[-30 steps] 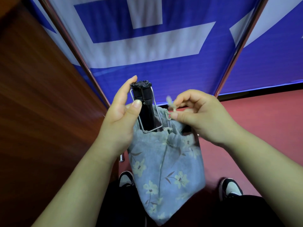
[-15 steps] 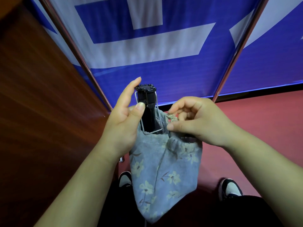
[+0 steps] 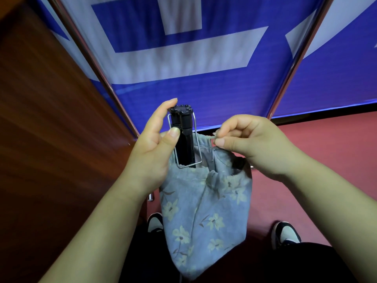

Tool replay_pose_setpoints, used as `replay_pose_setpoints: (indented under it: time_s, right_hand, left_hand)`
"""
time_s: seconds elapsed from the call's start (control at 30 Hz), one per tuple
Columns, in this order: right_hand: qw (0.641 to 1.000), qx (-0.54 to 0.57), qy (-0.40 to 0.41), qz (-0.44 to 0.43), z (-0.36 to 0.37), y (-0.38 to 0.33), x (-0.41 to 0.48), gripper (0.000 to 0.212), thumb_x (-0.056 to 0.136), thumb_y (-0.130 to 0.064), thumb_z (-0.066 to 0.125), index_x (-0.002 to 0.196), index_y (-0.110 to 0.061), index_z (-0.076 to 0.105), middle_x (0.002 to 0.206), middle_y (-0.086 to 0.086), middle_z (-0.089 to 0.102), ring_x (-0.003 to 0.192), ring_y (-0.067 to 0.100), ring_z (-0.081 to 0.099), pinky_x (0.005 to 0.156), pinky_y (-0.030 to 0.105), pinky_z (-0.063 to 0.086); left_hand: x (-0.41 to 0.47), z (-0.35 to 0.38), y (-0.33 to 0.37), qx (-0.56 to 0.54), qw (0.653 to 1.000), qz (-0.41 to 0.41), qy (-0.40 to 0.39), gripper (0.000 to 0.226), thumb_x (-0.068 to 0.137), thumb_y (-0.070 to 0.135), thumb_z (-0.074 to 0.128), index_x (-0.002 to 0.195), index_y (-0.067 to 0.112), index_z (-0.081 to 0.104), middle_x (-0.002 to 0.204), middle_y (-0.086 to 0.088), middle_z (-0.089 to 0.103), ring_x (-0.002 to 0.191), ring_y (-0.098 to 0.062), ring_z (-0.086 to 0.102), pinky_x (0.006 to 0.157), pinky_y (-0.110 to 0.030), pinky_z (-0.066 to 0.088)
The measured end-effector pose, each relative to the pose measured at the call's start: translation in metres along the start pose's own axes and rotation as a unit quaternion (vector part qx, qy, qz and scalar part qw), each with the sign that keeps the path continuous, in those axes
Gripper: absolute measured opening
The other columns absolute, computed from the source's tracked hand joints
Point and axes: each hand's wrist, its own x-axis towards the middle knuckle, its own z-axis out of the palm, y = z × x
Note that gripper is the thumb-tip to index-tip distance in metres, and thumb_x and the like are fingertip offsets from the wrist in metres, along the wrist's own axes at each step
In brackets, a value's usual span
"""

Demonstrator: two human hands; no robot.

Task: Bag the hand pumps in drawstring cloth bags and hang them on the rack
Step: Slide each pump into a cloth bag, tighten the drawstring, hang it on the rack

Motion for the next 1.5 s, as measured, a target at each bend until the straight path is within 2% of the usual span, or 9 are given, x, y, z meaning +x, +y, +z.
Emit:
replay_pose_setpoints:
  time_s: [0.2, 0.47, 0.6, 0.77, 0.87, 0.93, 1.0, 1.23, 1.5]
  right_hand:
    - [0.985, -0.097, -0.138, 0.037, -0.002, -0.007, -0.005, 0.020, 0.087, 0.003, 0.069, 0.079, -0.015, 0.069, 0.063, -0.003, 0.064, 0.053, 0.012, 0.049, 0.054, 0.021, 0.042]
    - [0.972, -0.196, -0.123, 0.046, 0.004, -0.001, -0.008, 0.025, 0.076, -0.008, 0.085, 0.082, -0.024, 0.068, 0.085, 0.018, 0.070, 0.069, 0.025, 0.063, 0.068, 0.054, 0.056]
    - [0.971, -0.194, -0.121, 0.066, 0.007, 0.000, -0.008, 0.029, 0.076, 0.002, 0.082, 0.081, -0.021, 0.065, 0.080, -0.008, 0.065, 0.065, 0.020, 0.065, 0.061, 0.048, 0.056]
    - [0.973, -0.170, -0.133, 0.086, -0.001, -0.004, -0.006, 0.028, 0.081, 0.008, 0.075, 0.085, -0.020, 0.070, 0.074, -0.001, 0.067, 0.062, 0.022, 0.057, 0.053, 0.034, 0.052]
    - [0.967, -0.207, -0.124, 0.077, -0.003, -0.005, -0.006, 0.026, 0.082, 0.007, 0.074, 0.088, -0.018, 0.070, 0.062, -0.010, 0.064, 0.055, 0.022, 0.054, 0.052, 0.042, 0.053]
    - [0.966, -0.220, -0.118, 0.068, -0.002, -0.006, -0.006, 0.025, 0.082, 0.005, 0.075, 0.088, -0.019, 0.070, 0.061, -0.013, 0.063, 0.055, 0.020, 0.053, 0.054, 0.042, 0.053]
    - [0.968, -0.202, -0.130, 0.068, -0.002, -0.007, -0.007, 0.027, 0.082, 0.005, 0.075, 0.088, -0.021, 0.071, 0.067, -0.012, 0.066, 0.059, 0.018, 0.052, 0.057, 0.038, 0.048]
    - [0.957, -0.178, -0.182, 0.143, -0.005, -0.007, -0.010, 0.027, 0.089, 0.012, 0.061, 0.103, -0.010, 0.067, 0.100, 0.015, 0.074, 0.076, 0.021, 0.059, 0.067, 0.040, 0.044]
    - [0.956, -0.181, -0.195, 0.125, -0.012, -0.009, -0.012, 0.022, 0.094, 0.003, 0.062, 0.095, -0.018, 0.058, 0.072, -0.008, 0.066, 0.062, 0.020, 0.048, 0.056, 0.034, 0.040]
  left_hand:
    - [0.000, -0.001, -0.004, -0.019, 1.000, 0.008, -0.006, 0.047, 0.099, 0.021, 0.049, 0.132, 0.053, 0.054, 0.096, -0.022, 0.073, 0.088, -0.036, 0.074, 0.089, -0.061, 0.056]
    - [0.002, -0.001, -0.004, -0.028, 1.000, 0.013, 0.005, 0.045, 0.099, 0.021, 0.050, 0.128, 0.055, 0.057, 0.095, -0.017, 0.070, 0.087, -0.037, 0.063, 0.091, -0.067, 0.051]
    - [0.001, -0.002, -0.004, -0.034, 0.999, 0.005, 0.008, 0.045, 0.099, 0.021, 0.050, 0.129, 0.054, 0.057, 0.095, -0.020, 0.068, 0.087, -0.037, 0.061, 0.092, -0.069, 0.049]
    - [0.002, -0.004, -0.006, -0.009, 1.000, 0.006, 0.009, 0.043, 0.098, 0.027, 0.055, 0.131, 0.055, 0.055, 0.100, -0.036, 0.066, 0.086, -0.042, 0.064, 0.090, -0.077, 0.048]
    - [0.001, -0.003, -0.004, 0.046, 0.998, 0.032, 0.007, 0.044, 0.099, 0.027, 0.056, 0.137, 0.046, 0.049, 0.076, -0.002, 0.070, 0.070, -0.019, 0.064, 0.077, -0.043, 0.059]
    - [0.000, -0.002, -0.006, 0.081, 0.996, 0.040, -0.005, 0.043, 0.106, 0.004, 0.048, 0.139, 0.030, 0.041, 0.054, 0.018, 0.060, 0.049, 0.003, 0.054, 0.060, -0.013, 0.046]
    - [-0.001, -0.001, -0.005, 0.090, 0.995, 0.030, -0.019, 0.045, 0.105, -0.006, 0.040, 0.138, 0.024, 0.037, 0.055, 0.021, 0.063, 0.053, 0.006, 0.061, 0.061, -0.005, 0.045]
    - [0.001, -0.001, -0.010, 0.069, 0.997, 0.013, -0.042, 0.045, 0.096, 0.036, 0.057, 0.137, 0.050, 0.047, 0.094, -0.028, 0.073, 0.084, -0.062, 0.064, 0.087, -0.069, 0.051]
    - [0.003, -0.001, -0.017, 0.056, 0.997, -0.021, -0.052, 0.053, 0.092, 0.046, 0.062, 0.141, 0.051, 0.045, 0.093, -0.053, 0.052, 0.081, -0.052, 0.056, 0.082, -0.086, 0.035]
